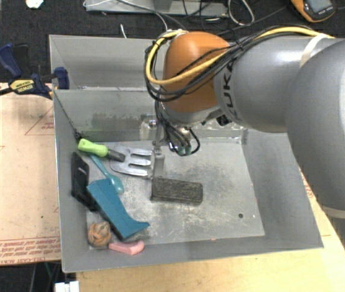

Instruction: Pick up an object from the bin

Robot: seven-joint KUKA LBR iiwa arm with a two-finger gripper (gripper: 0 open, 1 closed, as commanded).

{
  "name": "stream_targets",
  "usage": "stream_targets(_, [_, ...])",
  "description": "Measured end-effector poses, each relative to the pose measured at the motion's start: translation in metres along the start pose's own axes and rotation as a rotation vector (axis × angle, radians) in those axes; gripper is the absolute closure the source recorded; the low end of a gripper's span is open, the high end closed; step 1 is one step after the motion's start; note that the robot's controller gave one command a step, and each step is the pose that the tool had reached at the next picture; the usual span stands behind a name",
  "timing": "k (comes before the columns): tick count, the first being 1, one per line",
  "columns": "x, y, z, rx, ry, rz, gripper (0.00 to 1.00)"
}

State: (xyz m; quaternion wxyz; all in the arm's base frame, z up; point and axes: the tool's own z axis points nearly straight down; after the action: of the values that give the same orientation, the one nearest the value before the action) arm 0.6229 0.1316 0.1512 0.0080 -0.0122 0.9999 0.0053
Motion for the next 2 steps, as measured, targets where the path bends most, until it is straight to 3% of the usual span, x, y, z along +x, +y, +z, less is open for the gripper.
stream_targets(1, [0.013, -0.005, 0.041, 0.004, 0.001, -0.089, 0.00])
stream_targets(2, [0.012, 0.016, 0.081, 0.000, 0.005, 0.002, 0.00])
